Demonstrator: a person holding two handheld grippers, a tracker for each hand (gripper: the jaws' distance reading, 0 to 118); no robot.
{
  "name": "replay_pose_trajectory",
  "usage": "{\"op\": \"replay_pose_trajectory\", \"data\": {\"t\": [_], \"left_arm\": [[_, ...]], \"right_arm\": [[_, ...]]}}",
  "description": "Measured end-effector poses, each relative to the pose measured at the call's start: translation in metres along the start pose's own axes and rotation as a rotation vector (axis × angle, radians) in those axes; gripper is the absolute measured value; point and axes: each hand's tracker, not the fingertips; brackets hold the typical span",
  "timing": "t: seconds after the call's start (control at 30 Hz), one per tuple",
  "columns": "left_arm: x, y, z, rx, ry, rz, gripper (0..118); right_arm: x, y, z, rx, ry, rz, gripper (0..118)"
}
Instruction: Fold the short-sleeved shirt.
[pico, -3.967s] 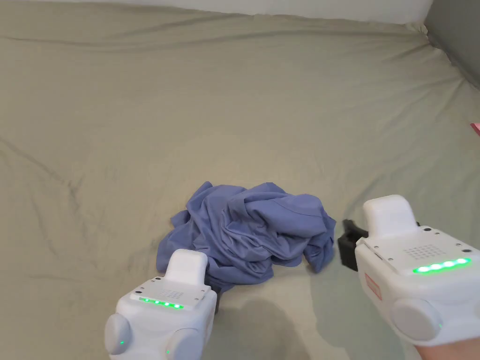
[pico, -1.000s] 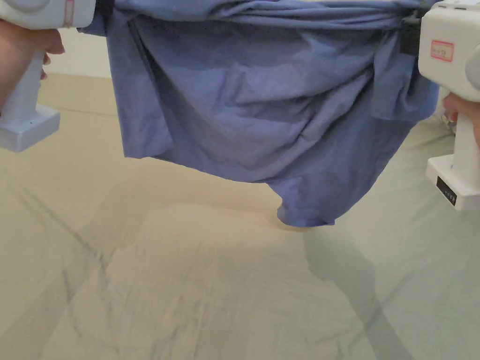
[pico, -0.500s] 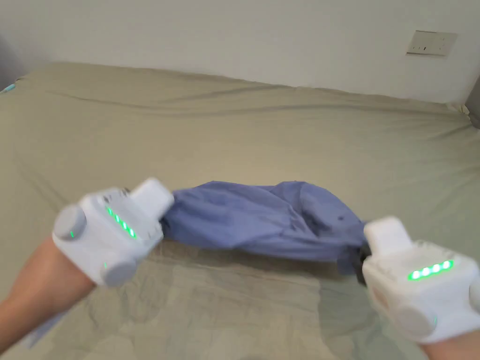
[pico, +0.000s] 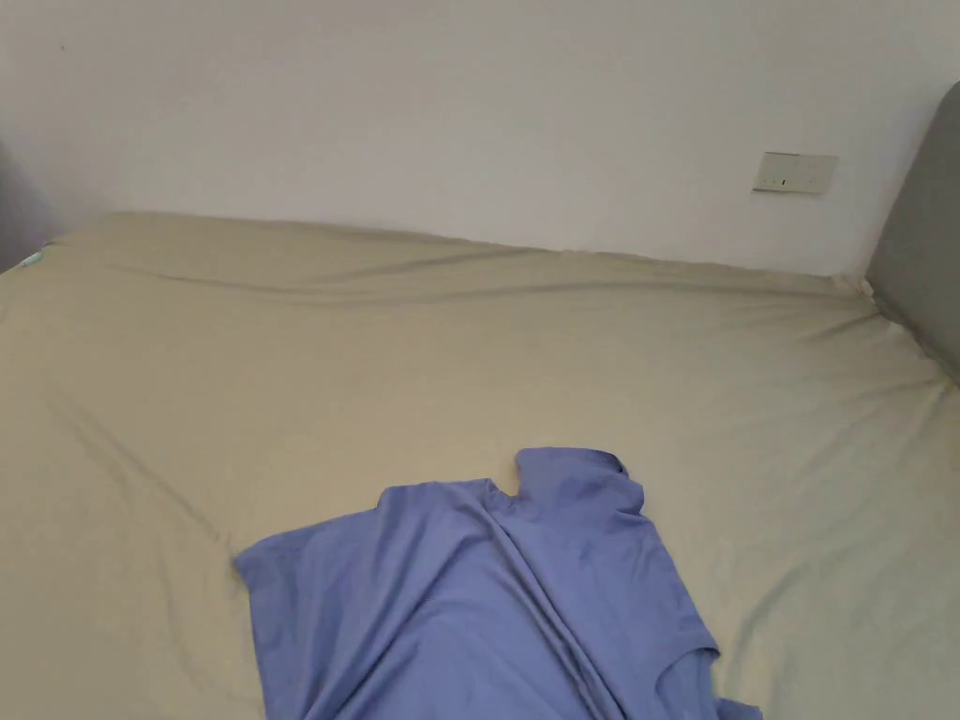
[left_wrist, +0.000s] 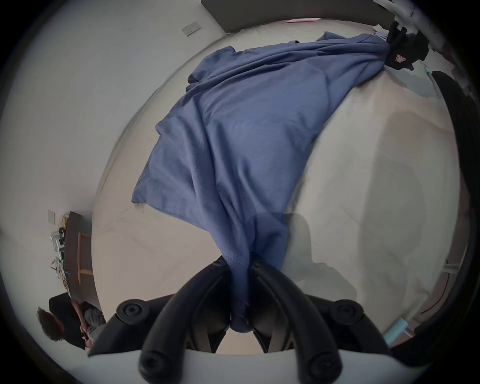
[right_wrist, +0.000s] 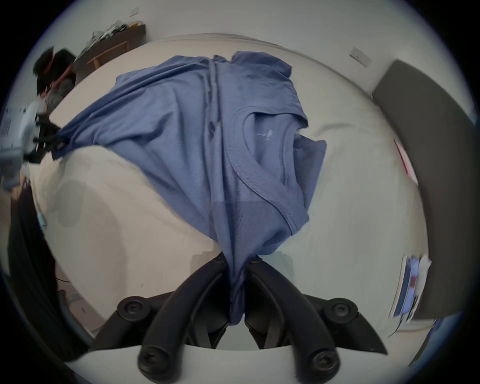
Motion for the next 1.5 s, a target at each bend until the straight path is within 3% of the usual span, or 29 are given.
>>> {"op": "replay_pose_trajectory", "data": {"t": [0.13,0.27,0.37,0.43,0.47,0.5,0.53,0.57,0.6,0.63,0.67,0.73,0.83,0.93,1.0,1.07,1.1,1.13,1.17,1.23,1.3,1.5], "left_arm": [[0.005,-0.018,0.015,-0.043,-0.035,0.037,9],[0.022,-0.039,0.029,-0.090,-0.119,0.125,9],[0.036,-0.053,0.030,-0.108,-0.131,0.126,9],[0.037,-0.056,0.028,-0.080,-0.121,0.188,9],[0.035,-0.055,0.030,-0.066,-0.100,0.221,9],[0.032,-0.053,0.032,-0.053,-0.104,0.274,10],[0.027,-0.051,0.035,-0.038,-0.104,0.330,33],[0.021,-0.049,0.039,-0.015,-0.105,0.387,67],[0.013,-0.046,0.043,0.018,-0.114,0.448,104],[0.003,-0.040,0.051,0.056,-0.116,0.502,115],[-0.010,-0.036,0.064,0.175,-0.093,0.561,109],[-0.034,-0.021,0.084,0.221,-0.088,0.699,108],[-0.069,0.009,0.132,0.461,-0.029,0.866,108],[-0.089,0.037,0.188,0.699,0.098,0.943,107],[-0.093,0.055,0.219,0.792,0.206,0.931,98],[-0.091,0.071,0.241,0.849,0.320,0.893,61],[-0.089,0.076,0.249,0.862,0.346,0.884,38],[-0.085,0.081,0.257,0.885,0.365,0.877,17],[-0.082,0.084,0.260,0.905,0.382,0.869,12],[-0.072,0.090,0.263,0.922,0.447,0.826,11],[-0.067,0.098,0.256,0.889,0.490,0.778,3],[-0.072,0.103,0.238,0.864,0.453,0.767,0]], "right_arm": [[0.000,-0.015,0.021,-0.028,-0.003,-0.005,10],[-0.007,-0.035,0.024,-0.167,0.071,0.039,10],[-0.011,-0.049,0.020,-0.193,0.022,0.065,10],[-0.005,-0.051,0.016,-0.173,0.032,0.031,12],[-0.002,-0.049,0.016,-0.162,0.040,-0.026,21],[0.002,-0.044,0.021,-0.148,0.046,-0.079,43],[0.005,-0.039,0.028,-0.102,0.052,-0.109,85],[0.009,-0.034,0.040,-0.039,0.087,-0.131,103],[0.010,-0.025,0.056,0.026,0.094,-0.145,107],[0.012,-0.013,0.073,0.096,0.085,-0.156,107],[0.012,-0.001,0.089,0.162,0.065,-0.158,107],[0.016,0.026,0.124,0.343,0.026,-0.149,107],[0.005,0.069,0.182,0.586,-0.026,-0.144,107],[-0.016,0.101,0.227,0.779,-0.065,-0.091,106],[-0.038,0.117,0.248,0.869,-0.130,-0.050,101],[-0.061,0.129,0.260,0.920,-0.205,-0.009,68],[-0.068,0.133,0.263,0.942,-0.212,0.006,43],[-0.078,0.135,0.265,0.962,-0.220,0.006,9],[-0.086,0.136,0.266,0.982,-0.231,-0.010,1],[-0.098,0.136,0.264,1.023,-0.237,0.005,1],[-0.108,0.139,0.260,1.012,-0.236,0.043,1],[-0.111,0.147,0.241,0.994,-0.225,0.084,1]]}}
